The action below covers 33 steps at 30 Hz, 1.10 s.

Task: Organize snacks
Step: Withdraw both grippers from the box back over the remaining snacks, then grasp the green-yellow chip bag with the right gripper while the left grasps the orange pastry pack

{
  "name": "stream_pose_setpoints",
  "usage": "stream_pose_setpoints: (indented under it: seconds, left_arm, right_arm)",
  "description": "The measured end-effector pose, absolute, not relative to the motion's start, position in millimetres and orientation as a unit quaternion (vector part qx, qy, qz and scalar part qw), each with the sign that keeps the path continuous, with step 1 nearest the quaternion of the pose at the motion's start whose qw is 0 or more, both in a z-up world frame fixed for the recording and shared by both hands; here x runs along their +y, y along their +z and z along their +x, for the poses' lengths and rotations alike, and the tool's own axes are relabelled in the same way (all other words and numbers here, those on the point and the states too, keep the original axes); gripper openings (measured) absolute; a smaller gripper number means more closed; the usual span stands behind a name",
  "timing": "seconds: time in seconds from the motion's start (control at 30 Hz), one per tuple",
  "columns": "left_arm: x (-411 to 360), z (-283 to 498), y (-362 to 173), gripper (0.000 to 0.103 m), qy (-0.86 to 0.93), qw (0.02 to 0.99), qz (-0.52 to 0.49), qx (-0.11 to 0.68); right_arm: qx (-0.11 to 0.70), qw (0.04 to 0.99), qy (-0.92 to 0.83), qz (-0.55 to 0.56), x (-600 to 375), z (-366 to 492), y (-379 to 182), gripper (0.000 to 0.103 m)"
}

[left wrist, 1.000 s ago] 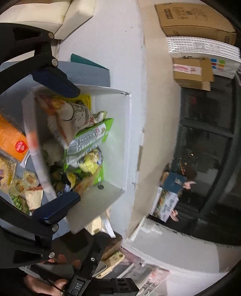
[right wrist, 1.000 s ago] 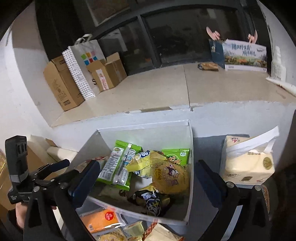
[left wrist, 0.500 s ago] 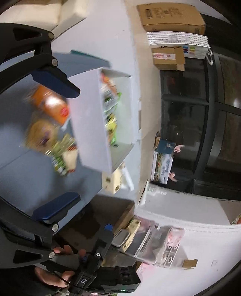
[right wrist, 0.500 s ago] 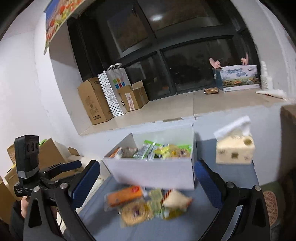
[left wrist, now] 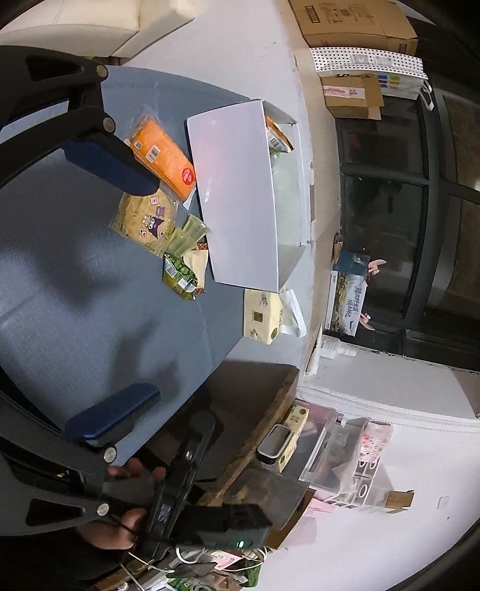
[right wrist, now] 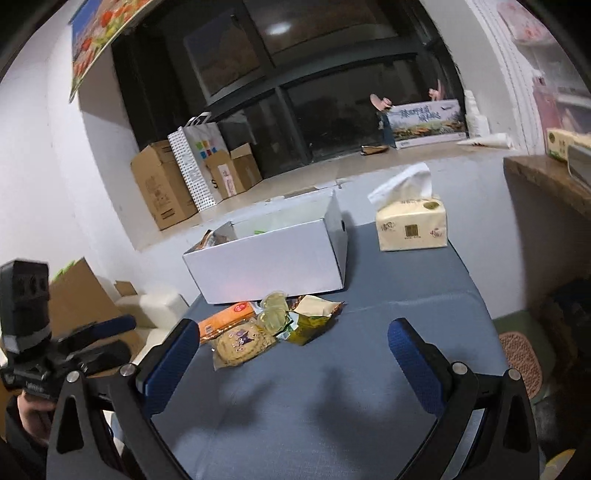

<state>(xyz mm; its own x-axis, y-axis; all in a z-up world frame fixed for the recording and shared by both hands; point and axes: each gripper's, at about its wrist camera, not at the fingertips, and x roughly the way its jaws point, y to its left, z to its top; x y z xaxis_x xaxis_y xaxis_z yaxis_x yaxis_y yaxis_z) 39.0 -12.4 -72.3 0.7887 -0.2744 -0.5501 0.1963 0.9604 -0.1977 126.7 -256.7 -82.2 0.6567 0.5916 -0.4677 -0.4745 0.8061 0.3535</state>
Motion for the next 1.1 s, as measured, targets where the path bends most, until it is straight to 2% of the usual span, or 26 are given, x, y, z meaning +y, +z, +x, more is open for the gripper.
stream_pose_setpoints:
  seconds: [0.33, 0.63, 1.0, 1.07, 1.1]
  left_arm:
    - [-5, 29, -70, 0.103, -0.117, 0.945, -0.063, 0.299]
    - [6, 24, -77, 0.103, -0.102, 0.944, -0.069, 0.306]
    - [25, 22, -89, 0.103, -0.084, 0.941, -0.094, 0.316]
    - [25, 23, -92, 0.103, -0.083, 0.939, -0.095, 0.319]
    - [24, 22, -93, 0.103, -0.083, 0.939, -0.094, 0.32]
  right_arm:
    - [0.37, 0.876, 0.297, 0.087, -226, 172, -123, 0.103]
    - [0.449, 0.848, 0.28, 0.024, -164, 221, -171, 0.103]
    - [0.476, 0.839, 0.259, -0.046, -129, 237, -193, 0.102]
    - [0.464, 0.847, 0.254, -0.054, -129, 234, -189, 0.068]
    - [0.466, 0.845, 0.256, -0.052, -128, 235, -189, 0.034]
